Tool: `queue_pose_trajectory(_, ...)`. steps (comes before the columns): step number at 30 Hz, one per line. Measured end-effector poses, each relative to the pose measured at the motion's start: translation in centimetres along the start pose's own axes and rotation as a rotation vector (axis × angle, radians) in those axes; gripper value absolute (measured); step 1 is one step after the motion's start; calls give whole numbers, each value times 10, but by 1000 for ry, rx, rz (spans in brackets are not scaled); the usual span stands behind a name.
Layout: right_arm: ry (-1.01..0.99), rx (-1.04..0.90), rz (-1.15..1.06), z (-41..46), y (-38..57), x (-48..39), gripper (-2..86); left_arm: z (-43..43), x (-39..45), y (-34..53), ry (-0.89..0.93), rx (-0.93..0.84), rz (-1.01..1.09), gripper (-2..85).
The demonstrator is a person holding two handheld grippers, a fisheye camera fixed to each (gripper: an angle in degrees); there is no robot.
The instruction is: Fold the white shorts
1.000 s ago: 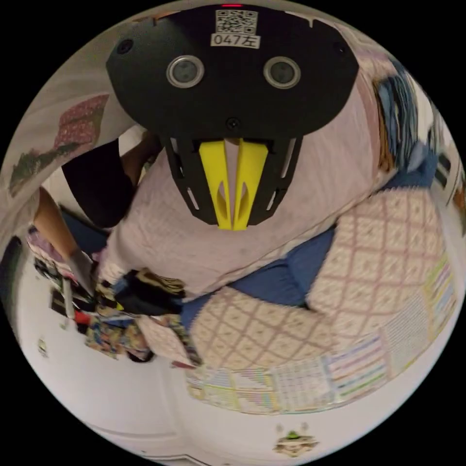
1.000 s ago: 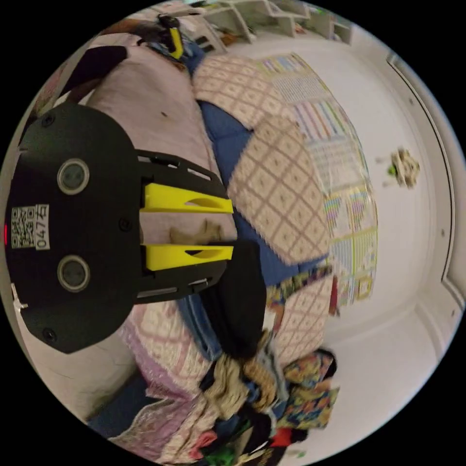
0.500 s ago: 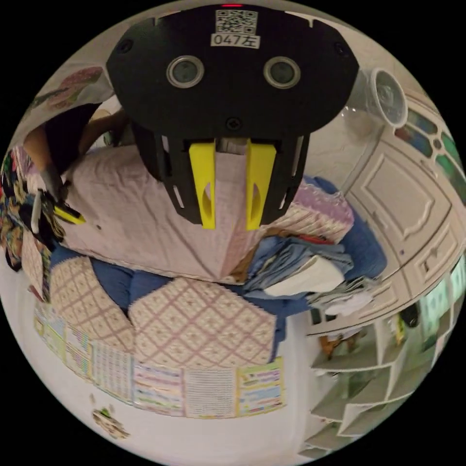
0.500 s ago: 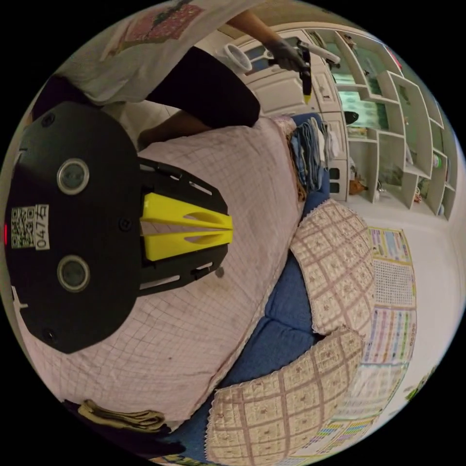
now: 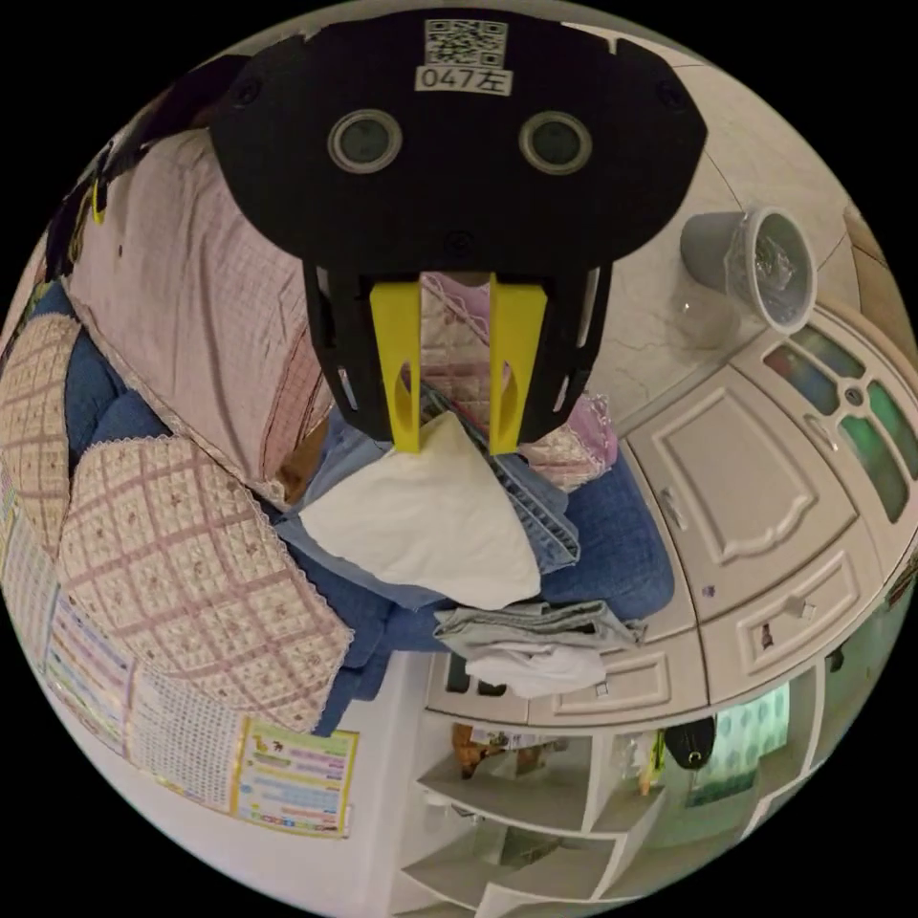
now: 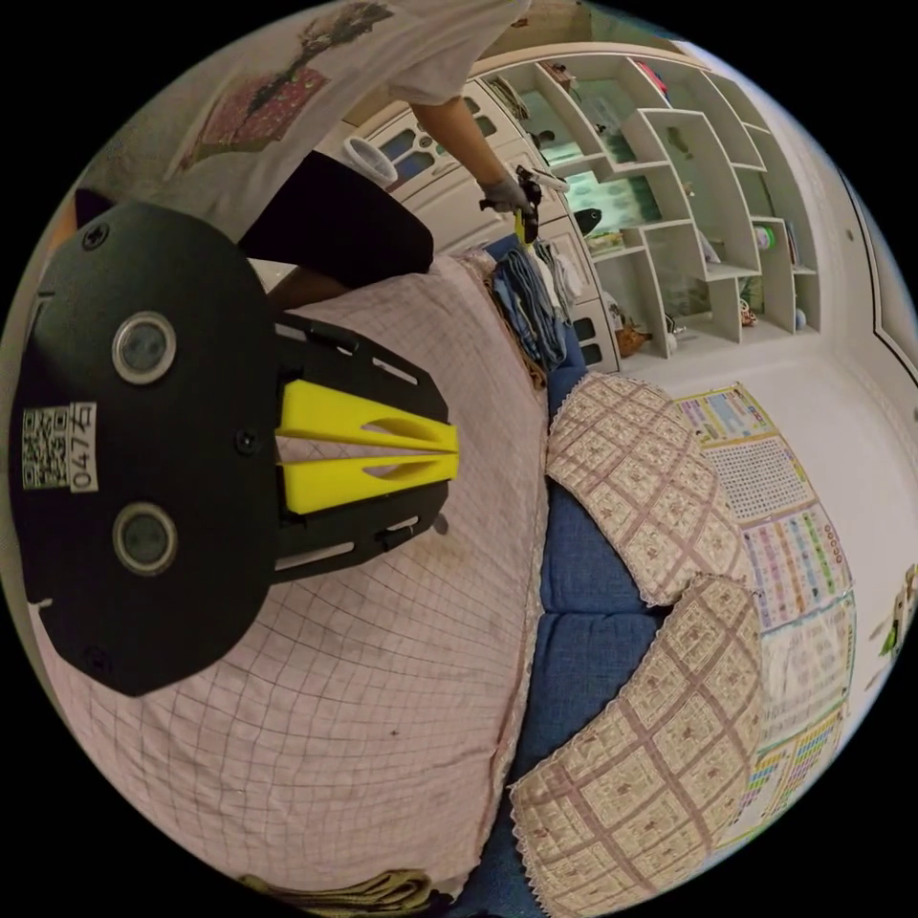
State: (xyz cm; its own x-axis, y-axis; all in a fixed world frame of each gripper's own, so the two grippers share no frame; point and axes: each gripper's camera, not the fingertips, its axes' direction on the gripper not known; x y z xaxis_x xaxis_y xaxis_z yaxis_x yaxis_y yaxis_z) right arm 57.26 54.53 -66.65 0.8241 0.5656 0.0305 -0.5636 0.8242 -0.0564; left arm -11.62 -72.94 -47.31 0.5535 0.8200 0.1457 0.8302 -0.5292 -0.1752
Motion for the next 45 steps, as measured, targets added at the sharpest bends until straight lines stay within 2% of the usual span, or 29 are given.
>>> queue_pose_trajectory(3, -13, -22, -13, 11, 1, -3, -12, 1, -19, 1, 63, 24, -33, 8)
queue_pose_trajectory(9, -50, -46, -37, 23, 6, -5, -10, -73, 17, 14, 244, 209, 140, -8)
queue_pose_trajectory(16, -65, 1, -61, 15, 18, -4, 17, -186, 75, 47, 669, 436, 302, -9)
queue_pose_trajectory(21, -79, 23, -58, 3, 27, -1, 25, -200, 139, 66, 938, 393, 391, -9)
queue_pose_trajectory(26, 116, 166, 54, -39, 41, 21, 21, -167, 278, 69, 1257, 215, 504, -9)
queue_pose_trajectory(31, 333, 340, 208, -108, 61, 54, 21, -183, 412, 42, 1453, 207, 643, -9)
queue_pose_trajectory(34, 384, 394, 233, -141, 74, 61, 20, -201, 459, 37, 1385, 156, 746, -8)
queue_pose_trajectory(36, 372, 390, 249, -153, 82, 67, 23, -199, 471, 46, 1233, 94, 808, -6)
queue_pose_trajectory(38, 336, 352, 283, -156, 89, 74, 33, -171, 471, 64, 968, 0, 839, 3)
queue_pose_trajectory(39, 291, 358, 305, -157, 92, 79, 46, -160, 471, 69, 900, -34, 842, 5)
queue_pose_trajectory(41, 201, 313, 338, -153, 90, 86, 56, -105, 469, 84, 647, -259, 810, 52)
queue_pose_trajectory(43, 133, 211, 354, -137, 79, 93, 70, -89, 461, 85, 540, -314, 778, 94)
queue_pose_trajectory(45, 97, 125, 333, -122, 68, 95, 71, -105, 459, 77, 496, -269, 766, 112)
